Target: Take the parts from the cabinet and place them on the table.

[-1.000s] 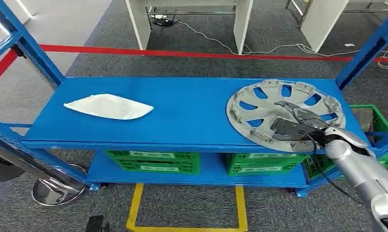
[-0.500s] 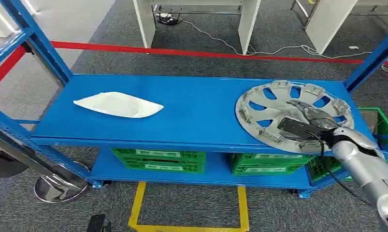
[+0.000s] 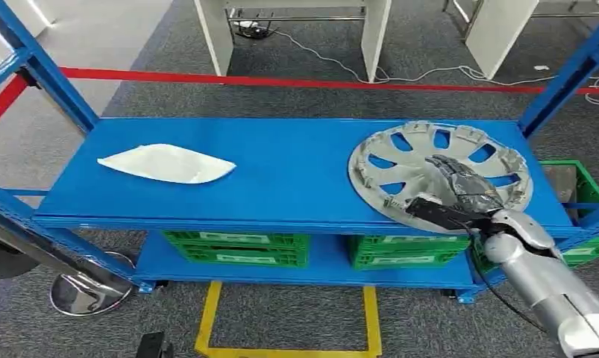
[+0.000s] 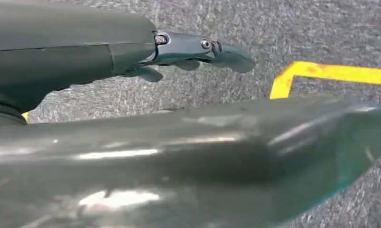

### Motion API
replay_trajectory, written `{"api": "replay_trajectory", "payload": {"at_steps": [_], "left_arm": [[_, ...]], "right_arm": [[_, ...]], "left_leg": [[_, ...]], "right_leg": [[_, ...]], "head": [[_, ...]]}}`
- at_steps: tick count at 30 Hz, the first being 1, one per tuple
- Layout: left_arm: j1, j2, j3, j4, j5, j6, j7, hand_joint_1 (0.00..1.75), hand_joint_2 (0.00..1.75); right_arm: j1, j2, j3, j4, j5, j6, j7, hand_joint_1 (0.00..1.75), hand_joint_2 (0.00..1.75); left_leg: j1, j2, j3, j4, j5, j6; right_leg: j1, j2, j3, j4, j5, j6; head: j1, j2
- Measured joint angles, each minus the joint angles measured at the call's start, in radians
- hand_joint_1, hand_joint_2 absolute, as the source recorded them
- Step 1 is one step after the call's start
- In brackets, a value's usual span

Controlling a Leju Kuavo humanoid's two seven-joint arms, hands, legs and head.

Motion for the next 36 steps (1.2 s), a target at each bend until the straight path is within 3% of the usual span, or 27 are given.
{"api": "replay_trajectory", "payload": {"at_steps": [3,4,5,6,9,10,16,17,18,19,22,24,27,28,29,30,32,33,34,36], "left_arm": [[0.001,-0.001,0.002,0.0,-0.001,0.0,0.0,0.0,0.0],[0.001,-0.002,0.003,0.0,-0.002,0.0,0.0,0.0,0.0],[0.001,-0.003,0.003,0.0,-0.002,0.0,0.0,0.0,0.0],[0.0,-0.004,0.003,0.0,-0.005,0.0,-0.001,0.0,0.0],[0.0,-0.004,0.005,0.0,-0.01,-0.003,-0.001,0.0,0.0],[0.001,-0.004,0.005,0.0,-0.01,-0.003,-0.001,0.0,0.0],[0.002,-0.003,0.005,0.0,-0.01,-0.003,-0.001,0.0,0.0],[0.002,-0.003,0.006,0.0,-0.011,-0.003,-0.001,0.0,0.0],[0.0,-0.003,0.006,0.0,-0.012,-0.004,-0.001,0.0,0.0],[-0.001,-0.003,0.006,0.0,-0.013,-0.004,-0.001,0.0,0.0],[0.0,-0.002,0.006,0.0,-0.015,-0.003,-0.001,0.0,0.0],[-0.001,-0.001,0.006,0.0,-0.018,-0.003,-0.001,0.0,0.0],[0.0,0.001,0.006,0.0,-0.019,-0.003,-0.001,0.0,0.0],[0.002,0.001,0.007,0.0,-0.02,-0.003,0.0,0.0,0.0],[0.002,0.001,0.007,0.0,-0.021,-0.003,0.0,0.0,0.0],[0.002,0.002,0.008,0.0,-0.022,-0.003,0.0,0.0,0.0],[0.001,0.003,0.009,0.0,-0.024,-0.003,0.0,0.0,0.0],[0.001,0.003,0.011,0.0,-0.026,-0.003,0.0,0.0,0.0],[-0.001,0.003,0.014,0.0,-0.029,-0.003,0.0,0.0,0.0],[-0.002,0.002,0.016,0.0,-0.03,-0.003,0.0,0.0,0.0]], "right_arm": [[0.034,0.0,-0.011,-0.048,0.024,0.005,-0.005,0.0,1.75],[0.044,0.0,-0.015,-0.068,0.028,0.012,-0.007,0.0,1.75],[0.053,-0.002,-0.019,-0.082,0.032,0.02,-0.006,0.0,1.75],[0.057,-0.003,-0.029,-0.097,0.039,0.035,-0.007,0.0,1.75],[0.086,-0.013,-0.036,-0.117,0.048,0.063,-0.008,0.0,1.75],[0.094,-0.014,-0.037,-0.12,0.048,0.064,-0.009,0.0,1.75],[0.102,-0.014,-0.038,-0.122,0.049,0.065,-0.009,0.0,1.75],[0.109,-0.015,-0.038,-0.127,0.049,0.066,-0.01,0.0,1.75],[0.107,-0.022,-0.047,-0.14,0.054,0.084,-0.019,0.0,1.75],[0.106,-0.023,-0.047,-0.14,0.058,0.091,-0.021,0.0,1.75],[0.113,-0.027,-0.047,-0.139,0.063,0.11,-0.021,0.0,1.75],[0.11,-0.034,-0.047,-0.139,0.067,0.122,-0.022,0.0,1.75],[0.109,-0.041,-0.047,-0.137,0.071,0.139,-0.022,0.0,1.75],[0.109,-0.042,-0.047,-0.133,0.072,0.147,-0.021,0.0,1.75],[0.109,-0.043,-0.047,-0.13,0.072,0.153,-0.02,0.0,1.75],[0.108,-0.043,-0.046,-0.128,0.072,0.157,-0.02,0.0,1.75],[0.098,-0.049,-0.046,-0.12,0.072,0.168,-0.016,0.0,1.75],[0.092,-0.052,-0.046,-0.114,0.072,0.171,-0.015,0.02,1.75],[0.082,-0.053,-0.046,-0.106,0.072,0.176,-0.01,1.75,1.75],[0.073,-0.058,-0.046,-0.09,0.072,0.181,0.007,1.75,1.75]], "left_leg": [[-0.003,0.0,-0.003,-0.013,-0.001,0.0],[-0.001,-0.001,0.0,-0.022,0.003,0.005],[0.009,0.0,0.009,-0.035,0.011,0.01],[0.007,0.001,0.01,-0.039,0.012,0.013],[0.006,0.001,0.009,-0.038,0.011,0.018],[0.005,0.0,0.009,-0.038,0.011,0.018],[0.005,0.0,0.01,-0.038,0.011,0.018],[0.005,0.0,0.01,-0.037,0.011,0.017],[0.0,0.0,0.009,-0.028,0.004,0.006],[-0.003,0.0,0.005,-0.021,0.003,0.002],[-0.002,0.0,0.005,-0.021,0.003,-0.007],[-0.001,0.001,-0.005,0.011,-0.029,-0.021],[0.007,0.001,-0.105,0.24,-0.141,-0.036],[0.008,0.001,-0.131,0.295,-0.153,-0.037],[0.008,0.001,-0.134,0.301,-0.143,-0.037],[0.008,0.001,-0.119,0.264,-0.109,-0.034],[0.007,0.001,-0.044,0.096,-0.013,-0.021],[0.004,0.0,-0.009,0.019,0.016,-0.01],[0.001,0.001,0.005,-0.01,0.002,-0.004],[-0.001,0.001,0.002,-0.015,-0.004,-0.004]], "right_leg": [[-0.003,-0.002,-0.003,-0.005,0.004,0.016],[-0.001,-0.003,-0.001,-0.007,0.005,0.023],[-0.005,-0.002,-0.013,-0.002,-0.005,0.028],[-0.003,-0.002,-0.022,0.026,-0.027,0.03],[-0.004,0.0,-0.142,0.272,-0.134,0.04],[-0.004,-0.001,-0.158,0.301,-0.139,0.041],[-0.004,-0.001,-0.164,0.309,-0.133,0.041],[-0.004,-0.001,-0.148,0.274,-0.1,0.041],[-0.003,-0.004,-0.004,-0.003,-0.004,0.035],[-0.001,0.001,0.005,-0.008,0.001,0.024],[0.0,0.001,0.001,-0.004,0.001,0.009],[-0.008,0.0,0.004,-0.006,0.004,-0.001],[-0.007,-0.001,0.003,-0.006,0.004,-0.006],[-0.007,-0.001,0.003,-0.005,0.003,-0.006],[-0.007,-0.001,0.003,-0.005,0.003,-0.006],[-0.007,0.0,0.004,-0.005,0.003,-0.006],[-0.005,0.001,0.007,-0.005,0.002,-0.005],[-0.005,0.001,0.007,-0.006,0.001,-0.004],[0.003,0.003,0.003,-0.002,-0.001,0.003],[-0.001,0.001,-0.001,-0.005,0.002,0.014]], "head": [[-0.002,0.0],[-0.001,0.0],[0.0,0.0],[0.001,0.0],[0.003,0.0],[0.005,0.0],[0.004,0.0],[0.004,0.0],[0.004,0.0],[0.002,0.0],[0.002,0.0],[-0.002,0.0],[-0.003,0.0],[-0.003,0.0],[-0.003,0.0],[-0.004,0.0],[-0.004,0.0],[-0.003,0.0],[-0.003,0.0],[-0.001,0.0]]}}
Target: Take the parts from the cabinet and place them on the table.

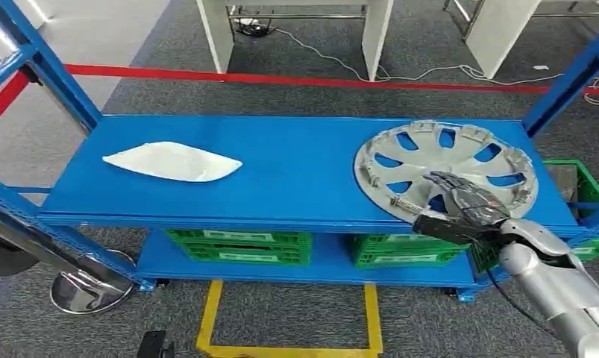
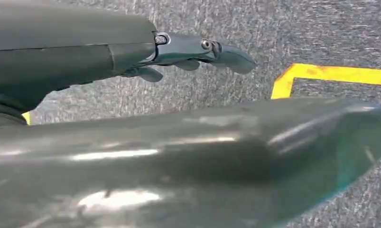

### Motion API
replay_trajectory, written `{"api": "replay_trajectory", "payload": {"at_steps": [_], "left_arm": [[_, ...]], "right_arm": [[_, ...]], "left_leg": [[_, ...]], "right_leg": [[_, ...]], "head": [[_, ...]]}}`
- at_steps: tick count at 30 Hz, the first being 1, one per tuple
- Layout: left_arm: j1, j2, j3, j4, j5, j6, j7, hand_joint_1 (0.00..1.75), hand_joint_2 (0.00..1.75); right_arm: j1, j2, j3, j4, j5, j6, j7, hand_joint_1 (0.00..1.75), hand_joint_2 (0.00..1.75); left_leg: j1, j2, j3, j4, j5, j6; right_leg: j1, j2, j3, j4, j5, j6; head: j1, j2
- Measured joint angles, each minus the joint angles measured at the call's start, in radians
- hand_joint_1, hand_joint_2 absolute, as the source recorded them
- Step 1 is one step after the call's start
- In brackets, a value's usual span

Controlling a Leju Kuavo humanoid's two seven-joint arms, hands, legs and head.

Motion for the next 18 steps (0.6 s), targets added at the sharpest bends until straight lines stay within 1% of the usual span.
{"api": "replay_trajectory", "payload": {"at_steps": [1,2,3,4,6,7,8,9,10,11,12,13,14,15,16,17,18], "left_arm": [[0.001,0.0,0.001,0.0,-0.001,0.0,0.0,0.0,0.0],[0.002,-0.001,0.002,0.0,-0.001,0.0,0.0,0.0,0.0],[0.001,-0.002,0.002,0.0,-0.001,0.0,0.0,0.0,0.0],[-0.001,-0.002,0.003,0.0,-0.002,0.0,0.0,0.0,0.0],[0.0,-0.002,0.005,0.0,-0.002,0.0,0.002,0.0,0.0],[0.001,-0.002,0.005,0.0,-0.002,0.0,0.002,0.0,0.0],[0.002,-0.002,0.006,0.0,-0.002,0.0,0.003,0.0,0.0],[0.002,-0.002,0.007,0.0,-0.002,0.0,0.003,0.0,0.0],[0.001,-0.002,0.007,0.0,-0.002,0.0,0.003,0.0,0.0],[0.0,-0.002,0.007,0.0,-0.003,0.0,0.003,0.0,0.0],[0.0,-0.003,0.007,0.0,-0.003,0.0,0.004,0.0,0.0],[0.0,-0.002,0.007,0.0,-0.003,0.0,0.005,0.0,0.0],[0.0,-0.002,0.008,0.0,-0.004,0.0,0.005,0.0,0.0],[0.001,-0.002,0.008,0.0,-0.004,0.0,0.006,0.0,0.0],[0.001,-0.002,0.008,0.0,-0.004,0.0,0.006,0.0,0.0],[0.0,-0.001,0.009,0.0,-0.004,0.0,0.006,0.0,0.0],[0.0,-0.001,0.009,0.0,-0.004,0.0,0.006,0.0,0.0]], "right_arm": [[-0.004,0.0,0.0,0.007,0.001,0.001,0.008,1.75,1.75],[-0.009,-0.002,0.0,0.011,0.003,0.003,0.013,1.75,1.75],[-0.015,-0.007,0.001,0.018,0.004,0.006,0.014,1.75,1.75],[-0.025,-0.013,0.002,0.027,0.004,0.01,0.014,1.75,1.75],[-0.029,-0.017,0.003,0.042,0.004,0.017,0.014,1.75,1.75],[-0.026,-0.018,0.005,0.05,0.004,0.017,0.015,1.75,1.75],[-0.025,-0.018,0.006,0.055,0.004,0.018,0.015,1.75,1.75],[-0.025,-0.018,0.008,0.059,0.004,0.018,0.015,1.75,1.75],[-0.025,-0.019,0.01,0.061,0.004,0.018,0.015,1.75,1.75],[-0.026,-0.021,0.01,0.063,0.003,0.021,0.015,1.75,1.75],[-0.028,-0.023,0.01,0.064,0.003,0.025,0.015,1.75,1.75],[-0.035,-0.024,0.012,0.066,0.0,0.031,0.016,1.75,1.75],[-0.04,-0.026,0.013,0.067,-0.001,0.04,0.018,1.75,1.75],[-0.041,-0.027,0.015,0.067,-0.003,0.046,0.017,1.75,1.75],[-0.041,-0.028,0.017,0.068,-0.006,0.053,0.016,1.75,1.75],[-0.045,-0.03,0.019,0.068,-0.007,0.06,0.013,1.75,1.75],[-0.052,-0.032,0.022,0.068,-0.011,0.068,0.013,1.75,1.75]], "left_leg": [[-0.001,0.0,0.0,-0.002,0.0,0.005],[0.004,0.0,0.006,-0.016,0.008,0.011],[0.007,0.0,0.01,-0.022,0.013,0.015],[0.008,0.0,0.009,-0.022,0.013,0.02],[0.007,0.0,0.009,-0.022,0.012,0.023],[0.006,0.0,0.008,-0.022,0.012,0.024],[0.006,0.0,0.009,-0.021,0.012,0.024],[0.007,0.0,0.009,-0.02,0.011,0.023],[0.007,0.0,0.01,-0.02,0.01,0.022],[0.008,0.0,0.011,-0.016,0.007,0.019],[0.008,-0.001,0.012,-0.012,0.003,0.013],[-0.001,-0.003,0.006,-0.002,-0.003,0.005],[-0.001,-0.002,0.003,0.0,-0.002,0.002],[0.0,-0.002,0.004,0.001,-0.002,0.001],[0.001,-0.002,0.006,0.0,-0.001,-0.001],[0.001,-0.002,0.007,0.004,-0.006,-0.006],[0.002,-0.002,0.005,0.013,-0.017,-0.013]], "right_leg": [[-0.002,-0.002,0.002,-0.005,0.002,0.006],[0.0,-0.001,0.002,-0.004,-0.002,0.014],[-0.003,-0.002,-0.014,0.016,-0.017,0.017],[-0.003,-0.001,-0.038,0.069,-0.053,0.019],[-0.003,-0.001,-0.112,0.225,-0.12,0.024],[-0.003,-0.001,-0.146,0.29,-0.14,0.028],[-0.005,-0.001,-0.159,0.309,-0.134,0.029],[-0.005,-0.001,-0.148,0.281,-0.107,0.03],[-0.006,-0.002,-0.122,0.227,-0.072,0.031],[-0.01,-0.003,-0.071,0.123,-0.02,0.032],[-0.013,-0.006,-0.027,0.039,0.013,0.034],[-0.008,-0.003,0.002,0.005,-0.008,0.03],[-0.01,0.001,-0.003,0.008,-0.005,0.016],[-0.008,0.001,-0.004,0.01,-0.005,0.013],[-0.005,0.001,-0.003,0.011,-0.007,0.007],[-0.011,0.0,-0.001,0.009,-0.005,-0.001],[-0.012,-0.001,0.002,0.008,-0.004,-0.006]], "head": [[-0.002,0.0],[-0.001,0.0],[0.0,0.0],[0.003,0.0],[0.002,0.0],[0.004,0.0],[0.003,0.0],[0.003,0.0],[0.003,0.0],[0.003,0.0],[0.003,0.0],[0.005,0.0],[0.002,0.0],[0.004,0.0],[0.004,0.0],[0.005,0.0],[0.004,0.0]]}}
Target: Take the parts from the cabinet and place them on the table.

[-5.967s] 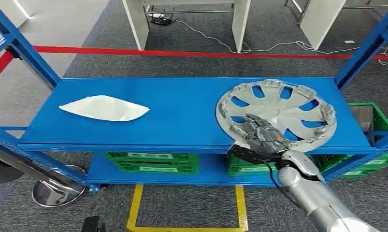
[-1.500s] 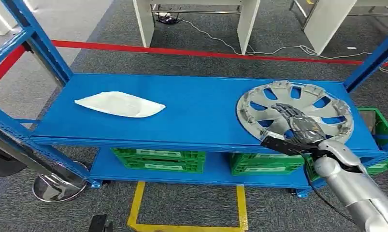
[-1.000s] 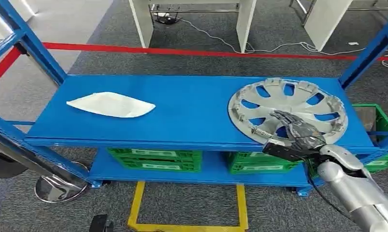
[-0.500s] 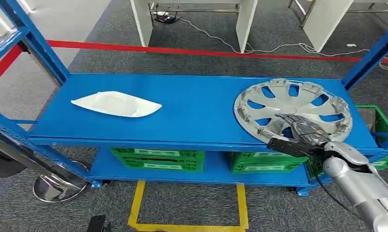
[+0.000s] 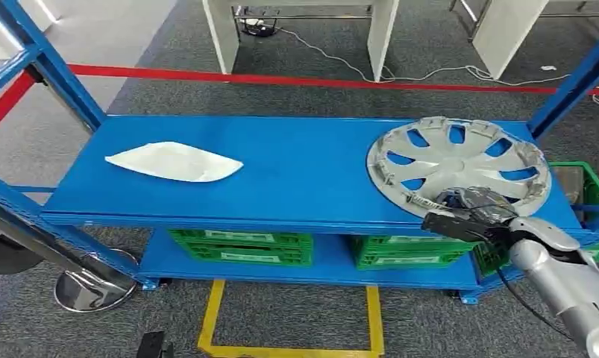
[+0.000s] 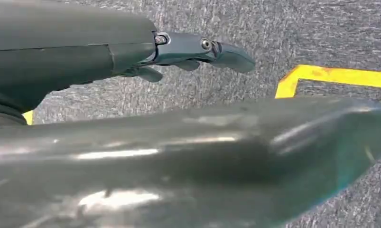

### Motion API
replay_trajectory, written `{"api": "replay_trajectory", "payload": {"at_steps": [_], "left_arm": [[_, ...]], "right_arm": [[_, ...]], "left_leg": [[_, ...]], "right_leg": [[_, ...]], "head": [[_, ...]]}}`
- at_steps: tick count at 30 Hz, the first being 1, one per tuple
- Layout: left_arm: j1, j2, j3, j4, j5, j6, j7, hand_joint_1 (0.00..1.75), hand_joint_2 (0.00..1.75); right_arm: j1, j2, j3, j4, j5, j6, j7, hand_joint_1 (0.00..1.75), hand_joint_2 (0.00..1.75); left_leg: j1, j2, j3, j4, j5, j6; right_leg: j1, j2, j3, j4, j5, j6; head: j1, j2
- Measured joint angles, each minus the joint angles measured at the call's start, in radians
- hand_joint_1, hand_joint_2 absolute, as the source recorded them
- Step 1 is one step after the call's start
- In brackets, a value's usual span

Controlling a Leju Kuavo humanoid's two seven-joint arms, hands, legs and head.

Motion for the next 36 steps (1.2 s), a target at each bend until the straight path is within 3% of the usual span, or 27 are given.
{"api": "replay_trajectory", "payload": {"at_steps": [1,3,4,5,7,9,10,11,12,14,16,18,19,20,21,22,24,26,27,29,31,32,34,35,36], "left_arm": [[-0.001,0.0,0.0,0.0,0.0,0.0,0.0,0.0,0.0],[0.0,0.001,0.0,0.0,-0.003,0.0,0.0,0.0,0.0],[0.003,0.001,0.0,0.0,-0.005,0.0,0.0,0.0,0.0],[0.005,0.001,0.001,0.0,-0.007,0.0,0.0,0.0,0.0],[0.005,0.002,0.002,0.0,-0.009,0.0,0.0,0.0,0.0],[0.004,0.002,0.002,0.0,-0.011,0.0,0.0,0.0,0.0],[0.003,0.002,0.003,0.0,-0.012,0.0,0.0,0.0,0.0],[0.002,0.001,0.004,0.0,-0.012,0.001,0.0,0.0,0.0],[0.002,0.001,0.004,0.0,-0.012,0.001,0.0,0.0,0.0],[0.003,0.0,0.006,0.0,-0.012,0.002,0.0,0.0,0.0],[0.001,-0.001,0.007,0.0,-0.012,0.005,-0.007,0.0,0.0],[0.0,-0.002,0.007,0.0,-0.012,0.006,-0.019,0.0,0.0],[0.0,-0.002,0.007,0.0,-0.013,0.006,-0.023,0.0,0.0],[0.002,-0.002,0.008,0.0,-0.015,0.006,-0.03,0.0,0.0],[0.002,-0.002,0.009,0.0,-0.015,0.006,-0.039,0.0,0.0],[0.002,-0.002,0.01,0.0,-0.015,0.006,-0.045,0.0,0.0],[0.0,-0.003,0.014,0.0,-0.015,0.006,-0.05,0.0,0.0],[-0.001,-0.003,0.016,0.0,-0.015,0.009,-0.061,0.0,0.0],[-0.001,-0.003,0.016,0.0,-0.015,0.015,-0.072,0.0,0.0],[0.001,-0.004,0.02,0.0,-0.01,0.024,-0.108,0.0,0.0],[0.001,-0.004,0.023,0.0,-0.012,0.024,-0.125,0.0,0.0],[0.0,-0.004,0.023,0.0,-0.012,0.023,-0.129,0.0,0.0],[0.0,-0.003,0.024,0.0,-0.012,0.023,-0.132,0.0,0.0],[0.0,-0.003,0.024,0.0,-0.013,0.023,-0.132,0.0,0.0],[0.0,-0.003,0.024,0.0,-0.016,0.023,-0.134,0.0,0.0]], "right_arm": [[-0.004,-0.001,0.002,0.0,-0.002,0.005,0.0,1.75,1.75],[-0.004,-0.004,0.005,0.002,-0.01,0.009,-0.003,1.75,1.75],[-0.004,-0.005,0.005,0.003,-0.011,0.012,-0.003,1.75,1.75],[-0.004,-0.005,0.006,0.003,-0.013,0.013,-0.005,1.75,1.75],[-0.004,-0.008,0.007,0.003,-0.014,0.015,-0.005,1.75,1.75],[-0.004,-0.013,0.008,0.003,-0.015,0.016,-0.005,1.75,1.75],[-0.003,-0.016,0.01,0.003,-0.017,0.016,-0.005,1.75,1.75],[-0.003,-0.02,0.011,0.003,-0.018,0.016,-0.005,1.75,1.75],[-0.003,-0.021,0.012,0.003,-0.019,0.016,-0.005,1.75,1.75],[0.004,-0.023,0.015,0.002,-0.023,-0.001,-0.011,1.75,1.75],[0.02,-0.024,0.019,-0.003,-0.021,-0.038,-0.024,1.75,1.75],[0.043,-0.023,0.023,-0.015,-0.003,-0.108,-0.033,1.75,1.75],[0.06,-0.022,0.023,-0.023,0.01,-0.138,-0.036,1.75,1.75],[0.079,-0.019,0.024,-0.033,0.033,-0.176,-0.039,1.75,1.75],[0.098,-0.016,0.026,-0.045,0.053,-0.211,-0.04,1.75,1.75],[0.112,-0.013,0.026,-0.062,0.066,-0.237,-0.04,1.75,1.75],[0.123,-0.007,0.026,-0.082,0.075,-0.26,-0.04,1.75,1.75],[0.129,0.0,0.026,-0.095,0.096,-0.285,-0.04,1.75,1.75],[0.142,0.002,0.025,-0.106,0.128,-0.324,-0.037,1.75,1.75],[0.196,0.021,0.007,-0.152,0.26,-0.493,-0.039,1.75,1.75],[0.25,0.056,-0.018,-0.214,0.389,-0.631,-0.04,1.75,1.75],[0.279,0.074,-0.034,-0.251,0.445,-0.676,-0.041,1.75,1.75],[0.317,0.108,-0.06,-0.305,0.503,-0.713,-0.042,1.75,1.75],[0.332,0.119,-0.064,-0.323,0.52,-0.718,-0.047,1.75,1.75],[0.351,0.132,-0.075,-0.351,0.543,-0.719,-0.062,1.75,1.75]], "left_leg": [[0.001,0.002,-0.017,0.039,-0.03,-0.007],[0.007,0.002,-0.089,0.199,-0.109,-0.016],[0.008,0.002,-0.121,0.272,-0.133,-0.017],[0.009,0.002,-0.138,0.307,-0.135,-0.018],[0.01,0.002,-0.108,0.241,-0.078,-0.015],[0.01,0.002,-0.018,0.053,0.016,-0.005],[0.008,0.0,0.003,0.013,0.007,-0.002],[0.006,0.001,0.004,-0.007,0.004,0.001],[0.005,0.001,0.002,-0.003,0.005,0.002],[0.004,0.001,0.003,-0.01,0.009,0.016],[0.01,0.002,0.011,-0.025,0.018,0.028],[0.008,0.002,0.008,-0.025,0.019,0.034],[0.007,0.002,0.007,-0.025,0.018,0.035],[0.006,0.001,0.007,-0.024,0.017,0.036],[0.006,0.001,0.008,-0.024,0.017,0.036],[0.006,0.0,0.009,-0.023,0.016,0.036],[0.006,0.0,0.01,-0.017,0.011,0.029],[-0.004,0.0,-0.001,0.0,0.004,0.018],[-0.004,0.0,-0.003,-0.004,0.006,0.015],[-0.003,-0.001,-0.002,-0.003,0.005,0.012],[-0.001,0.001,-0.009,0.023,-0.023,-0.005],[0.001,0.001,-0.033,0.079,-0.059,-0.013],[0.005,0.002,-0.104,0.24,-0.131,-0.019],[0.005,0.002,-0.132,0.296,-0.146,-0.019],[0.005,0.002,-0.14,0.305,-0.135,-0.017]], "right_leg": [[-0.001,-0.003,0.001,0.0,-0.001,-0.007],[0.0,-0.006,0.001,0.0,-0.002,-0.008],[0.001,-0.006,0.001,0.0,-0.002,-0.009],[0.001,-0.005,0.001,0.001,-0.002,-0.009],[0.0,-0.003,0.003,0.001,-0.002,-0.009],[0.0,-0.001,0.01,0.001,-0.005,-0.005],[0.004,-0.001,0.009,0.001,-0.006,-0.001],[0.007,0.002,0.002,0.004,-0.005,0.007],[0.006,0.001,0.001,0.0,-0.002,0.013],[0.004,0.001,0.006,-0.01,0.002,0.027],[0.003,0.0,-0.009,0.009,-0.018,0.033],[0.003,0.0,-0.086,0.171,-0.1,0.037],[0.003,0.0,-0.124,0.248,-0.128,0.039],[0.003,0.0,-0.15,0.297,-0.138,0.04],[0.002,0.0,-0.15,0.294,-0.121,0.04],[0.002,0.0,-0.131,0.249,-0.086,0.04],[0.0,-0.003,-0.045,0.071,0.004,0.038],[0.003,-0.001,-0.004,0.0,-0.006,0.028],[0.003,-0.002,-0.008,0.009,-0.006,0.023],[0.005,-0.003,-0.009,0.011,-0.008,0.012],[-0.001,-0.005,-0.006,0.009,-0.007,0.0],[-0.001,-0.005,-0.005,0.009,-0.009,-0.006],[0.001,-0.004,-0.005,0.009,-0.01,-0.009],[0.002,-0.004,-0.004,0.009,-0.011,-0.011],[0.004,-0.004,-0.002,0.009,-0.013,-0.012]], "head": [[-0.009,0.0],[-0.01,0.0],[-0.01,0.0],[-0.01,0.0],[-0.01,0.0],[-0.01,0.0],[-0.008,0.0],[-0.009,0.0],[-0.007,0.0],[-0.008,0.0],[-0.005,0.0],[-0.001,0.0],[-0.001,0.0],[0.0,0.0],[-0.001,0.0],[0.0,0.0],[-0.001,0.0],[0.0,0.0],[-0.004,0.0],[-0.003,0.0],[-0.005,0.0],[-0.008,0.0],[-0.009,0.0],[-0.008,0.0],[-0.008,0.0]]}}
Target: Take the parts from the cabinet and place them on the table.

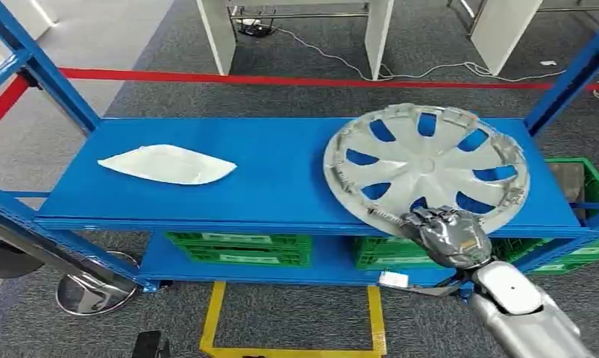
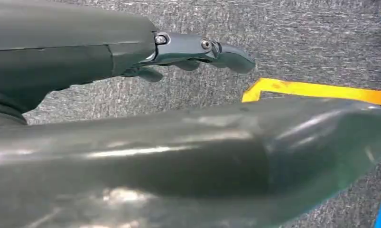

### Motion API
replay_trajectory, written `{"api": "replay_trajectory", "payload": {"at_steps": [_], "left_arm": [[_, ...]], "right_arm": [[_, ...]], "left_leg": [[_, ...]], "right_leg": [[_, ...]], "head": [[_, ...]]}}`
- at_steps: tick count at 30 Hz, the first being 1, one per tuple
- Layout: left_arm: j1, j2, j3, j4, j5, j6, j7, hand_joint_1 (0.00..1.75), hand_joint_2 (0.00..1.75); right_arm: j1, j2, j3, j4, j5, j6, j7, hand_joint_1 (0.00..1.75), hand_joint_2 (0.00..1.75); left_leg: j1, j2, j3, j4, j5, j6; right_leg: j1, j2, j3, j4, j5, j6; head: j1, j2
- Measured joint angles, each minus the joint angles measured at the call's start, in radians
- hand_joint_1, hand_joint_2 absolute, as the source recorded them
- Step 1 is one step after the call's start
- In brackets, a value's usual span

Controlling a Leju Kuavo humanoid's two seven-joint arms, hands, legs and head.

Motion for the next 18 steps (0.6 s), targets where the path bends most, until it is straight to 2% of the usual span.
{"api": "replay_trajectory", "payload": {"at_steps": [1,3,4,5,6,8,9,10,11,13,14,15,16,17,18], "left_arm": [[0.0,0.0,0.0,0.0,-0.002,0.0,-0.001,0.0,0.0],[0.0,0.001,0.001,0.0,-0.008,0.002,-0.002,0.0,0.0],[0.0,0.002,0.0,0.0,-0.014,0.002,-0.002,0.0,0.0],[-0.001,0.003,0.0,0.0,-0.016,0.002,-0.002,0.0,0.0],[-0.003,0.002,0.0,0.0,-0.023,0.003,-0.002,0.0,0.0],[-0.001,0.003,0.0,0.0,-0.028,0.008,-0.002,0.0,0.0],[0.001,0.003,0.001,0.0,-0.031,0.012,-0.002,0.0,0.0],[0.001,0.003,0.002,0.0,-0.032,0.015,-0.002,0.0,0.0],[-0.002,0.003,0.002,0.0,-0.032,0.015,-0.002,0.0,0.0],[-0.002,0.003,0.002,0.0,-0.033,0.015,-0.002,0.0,0.0],[-0.001,0.004,0.002,0.0,-0.033,0.015,-0.002,0.0,1.75],[0.0,0.005,0.002,0.0,-0.033,0.015,-0.002,0.0,1.75],[0.0,0.006,0.002,0.0,-0.033,0.015,-0.002,0.0,1.75],[0.0,0.007,0.002,0.0,-0.033,0.015,-0.002,0.0,1.75],[0.0,0.008,0.002,0.0,-0.037,0.015,0.0,0.0,1.75]], "right_arm": [[0.014,0.015,-0.018,-0.038,0.031,-0.001,-0.023,1.75,1.75],[0.041,0.066,-0.072,-0.123,0.088,-0.001,-0.093,1.75,1.75],[0.052,0.094,-0.099,-0.163,0.106,-0.001,-0.121,1.75,1.75],[0.06,0.113,-0.116,-0.187,0.116,-0.002,-0.141,1.75,1.75],[0.074,0.135,-0.133,-0.221,0.133,-0.003,-0.156,1.75,1.75],[0.096,0.165,-0.157,-0.283,0.164,-0.006,-0.162,1.75,1.75],[0.1,0.179,-0.165,-0.317,0.179,-0.007,-0.159,1.75,1.75],[0.105,0.182,-0.172,-0.338,0.188,-0.007,-0.157,1.75,1.75],[0.105,0.187,-0.179,-0.355,0.191,-0.01,-0.156,1.75,1.75],[0.113,0.192,-0.189,-0.378,0.207,-0.01,-0.144,1.75,1.75],[0.122,0.193,-0.189,-0.391,0.218,-0.01,-0.129,1.75,1.75],[0.128,0.193,-0.189,-0.4,0.227,-0.01,-0.116,1.75,1.75],[0.136,0.193,-0.189,-0.413,0.236,-0.01,-0.099,1.75,1.75],[0.141,0.193,-0.189,-0.426,0.238,-0.01,-0.085,1.75,1.75],[0.146,0.192,-0.188,-0.441,0.24,-0.01,-0.07,1.75,1.75]], "left_leg": [[0.0,0.0,0.012,-0.028,0.027,0.002],[-0.001,0.0,0.086,-0.196,0.126,0.015],[-0.004,-0.002,0.122,-0.281,0.158,0.026],[-0.008,-0.002,0.132,-0.29,0.145,0.032],[-0.011,-0.001,0.134,-0.307,0.141,0.033],[-0.012,-0.003,0.131,-0.305,0.14,0.036],[-0.007,-0.003,0.136,-0.32,0.145,0.042],[-0.001,-0.001,0.145,-0.331,0.151,0.043],[0.0,-0.001,0.147,-0.334,0.152,0.048],[0.0,-0.001,0.147,-0.333,0.151,0.05],[-0.002,-0.001,0.146,-0.332,0.15,0.051],[-0.002,-0.001,0.146,-0.332,0.15,0.051],[-0.003,-0.001,0.147,-0.331,0.15,0.051],[-0.003,-0.001,0.148,-0.33,0.15,0.051],[-0.003,-0.002,0.149,-0.328,0.148,0.049]], "right_leg": [[0.001,0.0,0.002,0.0,-0.001,0.0],[0.005,0.001,0.009,0.0,-0.005,0.0],[0.004,0.002,0.01,-0.001,-0.006,0.0],[0.011,0.002,0.008,0.0,-0.007,0.004],[0.007,0.003,0.002,0.001,-0.005,0.009],[0.005,0.001,0.003,-0.004,-0.003,0.019],[0.009,0.001,0.006,-0.007,-0.003,0.028],[0.006,0.003,-0.001,0.003,-0.016,0.029],[0.008,0.003,-0.018,0.039,-0.042,0.032],[0.005,0.003,-0.091,0.194,-0.116,0.037],[0.005,0.002,-0.126,0.263,-0.14,0.04],[0.005,0.002,-0.14,0.289,-0.141,0.042],[0.005,0.002,-0.133,0.271,-0.116,0.043],[0.005,0.002,-0.105,0.214,-0.077,0.041],[0.005,0.002,-0.057,0.12,-0.028,0.038]], "head": [[0.0,0.0],[0.0,0.0],[0.0,0.0],[0.003,0.0],[-0.001,0.0],[0.001,0.0],[0.0,0.0],[0.002,0.0],[0.006,0.0],[0.011,0.0],[0.01,0.0],[0.011,0.0],[0.01,0.0],[0.011,0.0],[0.01,0.0]]}}
